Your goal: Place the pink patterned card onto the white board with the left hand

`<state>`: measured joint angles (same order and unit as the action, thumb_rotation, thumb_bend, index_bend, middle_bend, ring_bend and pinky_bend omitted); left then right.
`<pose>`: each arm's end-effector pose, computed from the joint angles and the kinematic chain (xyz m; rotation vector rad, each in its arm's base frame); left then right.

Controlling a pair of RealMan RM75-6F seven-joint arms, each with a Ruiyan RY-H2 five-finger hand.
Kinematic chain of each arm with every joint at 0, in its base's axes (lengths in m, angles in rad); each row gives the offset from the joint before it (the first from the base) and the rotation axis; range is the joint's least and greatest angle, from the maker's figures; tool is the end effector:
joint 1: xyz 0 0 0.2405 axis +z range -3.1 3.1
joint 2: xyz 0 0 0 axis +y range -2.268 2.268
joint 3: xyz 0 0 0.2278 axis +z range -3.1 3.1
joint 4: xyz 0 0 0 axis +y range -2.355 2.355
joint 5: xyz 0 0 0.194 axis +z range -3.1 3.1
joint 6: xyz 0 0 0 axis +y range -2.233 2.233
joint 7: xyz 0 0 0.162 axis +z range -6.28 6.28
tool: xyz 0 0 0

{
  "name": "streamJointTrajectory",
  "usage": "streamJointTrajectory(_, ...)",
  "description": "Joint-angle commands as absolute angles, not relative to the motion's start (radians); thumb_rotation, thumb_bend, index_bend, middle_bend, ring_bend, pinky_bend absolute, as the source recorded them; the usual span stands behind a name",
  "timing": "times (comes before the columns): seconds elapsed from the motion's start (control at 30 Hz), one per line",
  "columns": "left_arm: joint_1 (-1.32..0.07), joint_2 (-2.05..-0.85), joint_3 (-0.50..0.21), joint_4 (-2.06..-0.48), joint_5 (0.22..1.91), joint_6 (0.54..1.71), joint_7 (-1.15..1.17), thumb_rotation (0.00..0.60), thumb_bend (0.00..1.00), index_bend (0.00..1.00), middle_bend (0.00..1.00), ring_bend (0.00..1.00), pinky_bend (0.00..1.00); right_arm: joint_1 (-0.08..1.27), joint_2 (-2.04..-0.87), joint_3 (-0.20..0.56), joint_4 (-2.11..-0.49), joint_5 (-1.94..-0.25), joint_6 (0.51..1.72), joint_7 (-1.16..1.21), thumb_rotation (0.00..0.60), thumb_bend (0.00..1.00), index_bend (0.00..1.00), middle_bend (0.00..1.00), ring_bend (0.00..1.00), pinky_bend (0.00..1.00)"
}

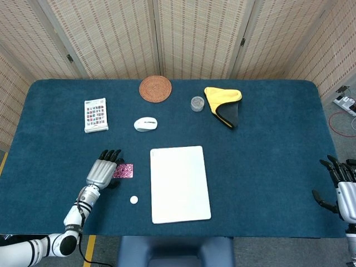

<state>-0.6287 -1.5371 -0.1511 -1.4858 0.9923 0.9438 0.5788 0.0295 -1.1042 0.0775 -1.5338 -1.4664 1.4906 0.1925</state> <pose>-0.1801 0.3177 -0.0106 -1.8434 -0.9329 -0.6382 -0.3069 -0.1852 0.1815 1.2568 -0.9918 0.9523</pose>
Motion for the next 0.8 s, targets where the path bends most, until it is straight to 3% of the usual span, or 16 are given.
streamJointTrajectory(0.03,-0.647,-1.555,-0.152,-1.475,0.964,0.94,0.599,0.6,0.32,0.27,0.07,0.0,0.0,0.028,-1.104,0.077,-1.532,-1.466,1.491,0.196,0.6,0.33,0.14,0.1,0.13,0.09)
streamJointTrajectory(0.8,-0.699,-1.583,-0.129,-1.448,0.871,0.955,0.632,0.6,0.32,0.3,0.07,0.0,0.0,0.022,-1.107,0.076,-1.52,-1.463,1.493,0.209,0.6,0.32,0.14,0.1,0.13,0.09)
